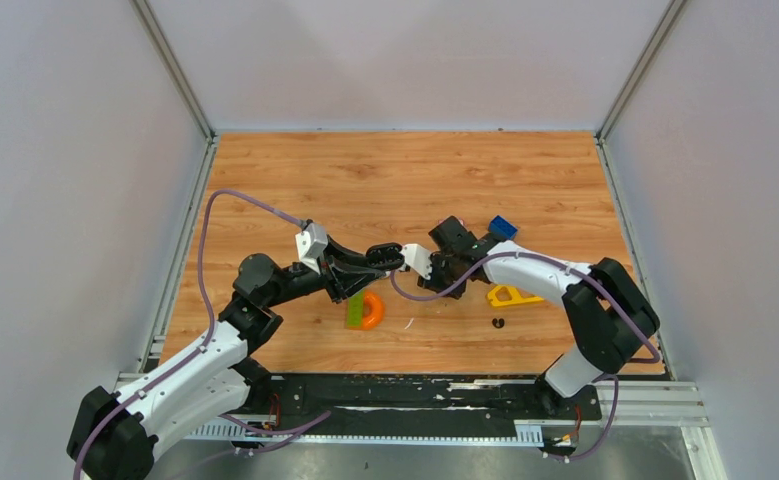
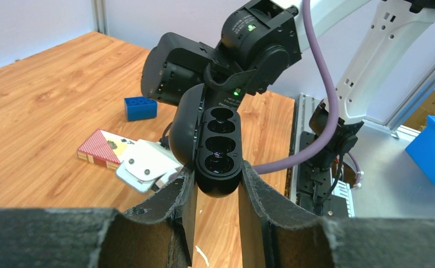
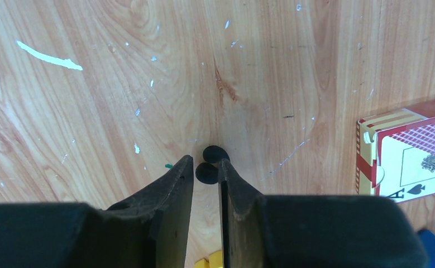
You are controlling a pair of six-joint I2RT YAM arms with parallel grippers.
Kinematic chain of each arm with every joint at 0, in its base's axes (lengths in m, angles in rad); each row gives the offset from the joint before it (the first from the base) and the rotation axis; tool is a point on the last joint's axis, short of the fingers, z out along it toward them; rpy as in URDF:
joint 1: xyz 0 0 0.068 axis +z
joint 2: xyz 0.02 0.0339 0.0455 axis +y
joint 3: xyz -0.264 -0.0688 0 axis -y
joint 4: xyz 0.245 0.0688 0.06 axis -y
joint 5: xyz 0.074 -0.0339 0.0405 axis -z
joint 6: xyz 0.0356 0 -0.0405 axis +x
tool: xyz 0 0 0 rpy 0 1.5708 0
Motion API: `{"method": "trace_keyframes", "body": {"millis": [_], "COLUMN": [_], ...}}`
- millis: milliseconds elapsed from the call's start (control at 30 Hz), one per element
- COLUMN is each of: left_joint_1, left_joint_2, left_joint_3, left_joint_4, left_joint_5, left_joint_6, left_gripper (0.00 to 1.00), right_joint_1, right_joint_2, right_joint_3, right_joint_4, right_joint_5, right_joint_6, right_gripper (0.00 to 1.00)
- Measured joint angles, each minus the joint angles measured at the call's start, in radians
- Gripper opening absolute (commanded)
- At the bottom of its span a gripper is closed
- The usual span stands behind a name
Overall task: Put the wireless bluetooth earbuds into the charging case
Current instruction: Pick up the earbud from the center of the board.
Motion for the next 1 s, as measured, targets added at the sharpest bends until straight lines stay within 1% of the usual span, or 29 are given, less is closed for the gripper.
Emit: {"method": "trace_keyframes", "body": {"millis": [267, 467, 567, 833, 1000], "left_joint_1": [0.0, 0.003, 0.003, 0.003, 0.003], "left_joint_2": [0.0, 0.0, 0.0, 0.0, 0.0], "left_joint_3": [0.0, 0.0, 0.0, 0.0, 0.0], "left_joint_4": [-0.003, -0.008, -0.015, -0.029, -0.029], "left_joint_5": [0.003, 0.006, 0.007, 0.007, 0.007], "left_joint_6": [0.0, 0.0, 0.0, 0.001, 0.001], "left_gripper": [0.0, 0.0, 0.0, 0.0, 0.0], "right_joint_1": [-0.076, -0.155, -0.156, -0.155, -0.155], "right_joint_2": [0.037, 0.038, 0.039, 0.093, 0.097], "right_joint_3": [0.051, 0.089, 0.092, 0.093, 0.095], "right_joint_4": [-0.036, -0.056, -0.066, -0.082, -0.084], "right_joint_5": [-0.079, -0.124, -0.139, -0.163, -0.169], "right_joint_6": [0.054, 0.086, 0.095, 0.109, 0.111], "right_gripper": [0.23, 0.25, 0.27, 0.27, 0.29]}}
